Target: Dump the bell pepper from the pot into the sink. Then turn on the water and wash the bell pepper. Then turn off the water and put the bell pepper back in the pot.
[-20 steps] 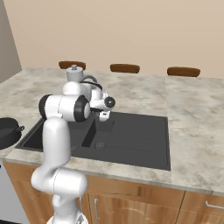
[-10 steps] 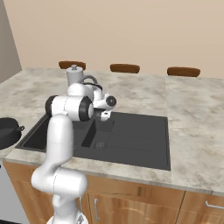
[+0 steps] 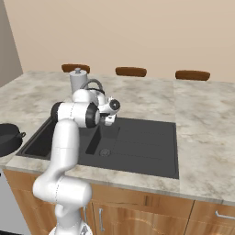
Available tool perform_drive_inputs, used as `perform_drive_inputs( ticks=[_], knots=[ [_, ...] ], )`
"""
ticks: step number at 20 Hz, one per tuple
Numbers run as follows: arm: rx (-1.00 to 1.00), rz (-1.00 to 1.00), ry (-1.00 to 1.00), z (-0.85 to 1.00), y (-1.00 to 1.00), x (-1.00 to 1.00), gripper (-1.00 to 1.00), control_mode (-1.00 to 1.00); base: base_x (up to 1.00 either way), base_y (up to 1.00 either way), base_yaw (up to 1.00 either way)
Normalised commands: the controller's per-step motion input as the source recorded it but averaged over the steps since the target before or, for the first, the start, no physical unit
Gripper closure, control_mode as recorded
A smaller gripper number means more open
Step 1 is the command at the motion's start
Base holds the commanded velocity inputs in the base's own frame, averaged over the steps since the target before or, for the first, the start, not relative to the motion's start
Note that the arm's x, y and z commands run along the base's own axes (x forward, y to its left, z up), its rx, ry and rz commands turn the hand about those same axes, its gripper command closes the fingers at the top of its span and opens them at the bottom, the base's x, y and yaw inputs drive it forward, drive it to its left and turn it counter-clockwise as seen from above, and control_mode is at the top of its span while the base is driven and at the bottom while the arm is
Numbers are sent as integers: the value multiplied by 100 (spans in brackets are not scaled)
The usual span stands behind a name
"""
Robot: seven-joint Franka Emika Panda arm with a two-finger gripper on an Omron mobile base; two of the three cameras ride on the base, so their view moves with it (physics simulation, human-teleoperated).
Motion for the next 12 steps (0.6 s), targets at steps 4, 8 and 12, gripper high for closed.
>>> perform_drive_inputs(
  ticks=[4, 8, 12],
  knots=[
    [0, 0, 0, -20, -6, 13, -100, -100, 0, 0, 0],
    [8, -3, 2, -27, -30, 8, -100, -100, 0, 0, 0],
    [21, -16, 9, -27, -47, 0, -100, -100, 0, 0, 0]
  ],
)
